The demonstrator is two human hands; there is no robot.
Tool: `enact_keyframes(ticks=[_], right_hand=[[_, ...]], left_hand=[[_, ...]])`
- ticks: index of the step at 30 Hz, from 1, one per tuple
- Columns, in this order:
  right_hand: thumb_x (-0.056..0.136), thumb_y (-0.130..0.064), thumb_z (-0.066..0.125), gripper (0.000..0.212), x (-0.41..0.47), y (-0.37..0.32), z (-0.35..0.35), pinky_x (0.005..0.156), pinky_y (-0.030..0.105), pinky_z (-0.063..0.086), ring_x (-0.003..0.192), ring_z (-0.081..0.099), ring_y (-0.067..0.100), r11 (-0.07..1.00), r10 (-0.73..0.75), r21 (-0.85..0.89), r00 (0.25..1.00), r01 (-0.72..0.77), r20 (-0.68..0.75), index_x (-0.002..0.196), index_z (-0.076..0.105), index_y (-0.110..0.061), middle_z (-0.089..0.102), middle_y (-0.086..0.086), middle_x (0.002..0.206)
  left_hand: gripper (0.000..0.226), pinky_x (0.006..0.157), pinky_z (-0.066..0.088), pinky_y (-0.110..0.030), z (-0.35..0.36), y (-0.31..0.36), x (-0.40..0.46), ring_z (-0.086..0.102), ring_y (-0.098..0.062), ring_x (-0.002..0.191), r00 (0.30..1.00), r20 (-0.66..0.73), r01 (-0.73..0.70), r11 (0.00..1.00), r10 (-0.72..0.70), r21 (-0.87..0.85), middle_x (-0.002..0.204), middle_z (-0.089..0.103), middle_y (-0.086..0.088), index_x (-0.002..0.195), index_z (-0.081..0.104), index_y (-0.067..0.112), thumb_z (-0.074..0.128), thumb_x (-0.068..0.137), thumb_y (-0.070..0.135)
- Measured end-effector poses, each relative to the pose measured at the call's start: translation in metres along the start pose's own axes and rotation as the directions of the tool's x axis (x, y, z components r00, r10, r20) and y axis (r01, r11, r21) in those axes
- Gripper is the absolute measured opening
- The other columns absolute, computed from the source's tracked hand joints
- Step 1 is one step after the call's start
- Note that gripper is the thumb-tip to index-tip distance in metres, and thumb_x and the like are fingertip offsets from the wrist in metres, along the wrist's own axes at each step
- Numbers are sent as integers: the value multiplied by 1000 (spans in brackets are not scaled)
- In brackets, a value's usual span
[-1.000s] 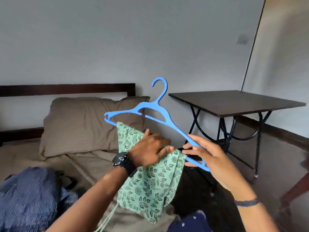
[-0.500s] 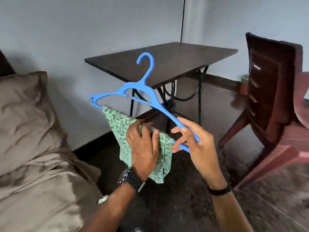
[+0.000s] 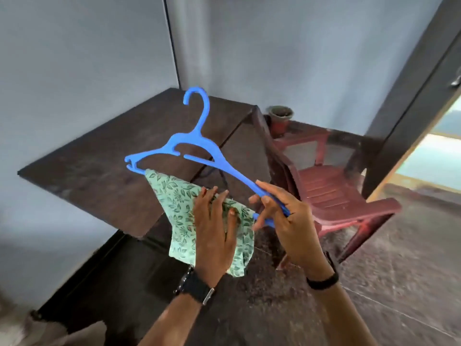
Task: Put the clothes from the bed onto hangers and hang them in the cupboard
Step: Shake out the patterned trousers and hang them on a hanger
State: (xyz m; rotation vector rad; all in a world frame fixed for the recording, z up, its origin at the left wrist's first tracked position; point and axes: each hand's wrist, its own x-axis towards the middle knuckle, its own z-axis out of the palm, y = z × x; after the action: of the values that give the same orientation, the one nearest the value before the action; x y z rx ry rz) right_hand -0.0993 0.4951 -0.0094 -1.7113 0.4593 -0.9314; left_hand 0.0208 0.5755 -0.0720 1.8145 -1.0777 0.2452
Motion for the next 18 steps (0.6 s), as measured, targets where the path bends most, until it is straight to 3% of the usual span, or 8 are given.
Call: enact_keyframes(ticks=[3,6,10,13,16,18], right_hand=[[94,-16,51,27,11,-62,-44,64,30,59,63,70,18,999,-11,-32,995,8,-97,118,59,-24,73,-5,94],[93,-17,50,30,12,-102,-89,68,29,59,77,72,19,997,-64,-57,976,53,-209,122,58,-14,72,-1,99],[95,-7,49,27,1,-137,-154,67,22,57,77,72,15,992,-125,-81,922,102,-367,118,58,-16,71,0,99],[93,-12,50,25,-14,-148,-210,64,21,56,69,71,12,988,-151,-113,864,110,-481,115,59,-20,73,-7,93],[92,-14,52,24,-33,-151,-278,60,20,55,61,69,12,979,-185,-181,794,97,-579,114,61,-19,73,-5,91],[94,-13,52,22,-49,-151,-329,60,21,55,57,68,12,964,-219,-257,768,74,-602,110,63,-22,73,-3,87]], left_hand=[[34,114,23,-38,9,74,36,26,-24,138,1000,-21,-8,985,5,-171,139,38,-10,126,46,11,36,95,23],[31,111,25,-27,29,135,58,24,-7,136,998,-41,-53,948,42,-315,141,34,-11,122,46,9,37,96,23],[37,103,33,-17,66,216,68,23,6,129,998,-16,-58,866,57,-496,143,29,-10,120,49,5,39,96,31],[32,105,36,-32,107,270,64,31,-8,131,986,-37,-157,834,162,-529,142,34,-9,120,50,11,41,94,27],[40,109,31,-50,159,327,48,27,-22,137,962,34,-214,824,271,-524,146,33,-9,125,44,21,41,86,25],[49,110,30,-51,196,368,30,25,-26,139,945,84,-225,815,316,-534,149,28,-9,130,44,19,41,83,28]])
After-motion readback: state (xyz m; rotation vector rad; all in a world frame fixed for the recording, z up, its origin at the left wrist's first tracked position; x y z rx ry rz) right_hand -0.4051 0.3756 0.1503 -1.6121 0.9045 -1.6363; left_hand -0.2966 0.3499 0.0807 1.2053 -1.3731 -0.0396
